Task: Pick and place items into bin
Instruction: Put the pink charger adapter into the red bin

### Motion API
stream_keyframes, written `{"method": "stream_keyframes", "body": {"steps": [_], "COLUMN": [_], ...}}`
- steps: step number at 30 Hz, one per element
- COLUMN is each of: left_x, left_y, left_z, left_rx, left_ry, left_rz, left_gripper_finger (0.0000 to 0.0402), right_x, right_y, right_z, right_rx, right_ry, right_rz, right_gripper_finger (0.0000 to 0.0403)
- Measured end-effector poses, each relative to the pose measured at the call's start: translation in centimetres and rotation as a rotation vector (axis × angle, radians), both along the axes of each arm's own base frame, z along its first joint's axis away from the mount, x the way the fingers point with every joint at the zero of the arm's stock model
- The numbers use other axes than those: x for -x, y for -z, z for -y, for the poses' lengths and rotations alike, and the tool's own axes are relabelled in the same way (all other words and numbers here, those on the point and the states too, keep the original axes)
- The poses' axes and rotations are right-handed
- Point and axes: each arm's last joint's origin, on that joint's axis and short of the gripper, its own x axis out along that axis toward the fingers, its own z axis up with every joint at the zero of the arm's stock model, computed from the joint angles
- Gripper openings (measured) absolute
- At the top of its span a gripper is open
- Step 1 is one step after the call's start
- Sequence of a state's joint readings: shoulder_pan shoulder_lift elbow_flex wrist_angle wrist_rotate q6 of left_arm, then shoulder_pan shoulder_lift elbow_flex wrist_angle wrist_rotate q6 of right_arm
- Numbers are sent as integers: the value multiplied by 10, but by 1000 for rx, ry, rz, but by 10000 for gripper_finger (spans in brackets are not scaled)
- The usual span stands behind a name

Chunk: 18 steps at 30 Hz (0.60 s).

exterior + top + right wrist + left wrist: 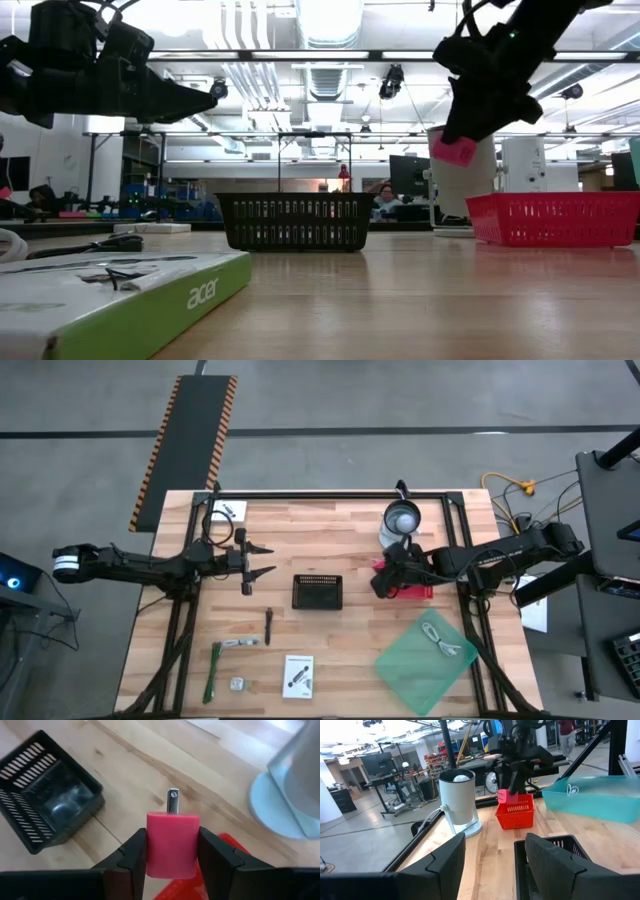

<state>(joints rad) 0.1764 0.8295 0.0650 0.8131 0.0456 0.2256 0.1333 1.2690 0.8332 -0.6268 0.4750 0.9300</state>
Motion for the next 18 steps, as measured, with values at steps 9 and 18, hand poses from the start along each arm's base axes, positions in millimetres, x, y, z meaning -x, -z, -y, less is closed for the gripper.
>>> {"method": "stream_keyframes", "body": {"steps": [9, 18], "left_x": [0, 0], "left_y": [0, -2], "left_z": [0, 0], "left_rx": [0, -3], "left_ry": [0, 0], "left_rz": [2, 17], "left_gripper_finger": [192, 192], "right_x": [6, 16], "right_y": [-11, -14], "right_z": [1, 0], "right_rx": [-35, -124], "right_ry": [71, 152], "right_rz": [-70, -153], "right_gripper_finger": [128, 128]}}
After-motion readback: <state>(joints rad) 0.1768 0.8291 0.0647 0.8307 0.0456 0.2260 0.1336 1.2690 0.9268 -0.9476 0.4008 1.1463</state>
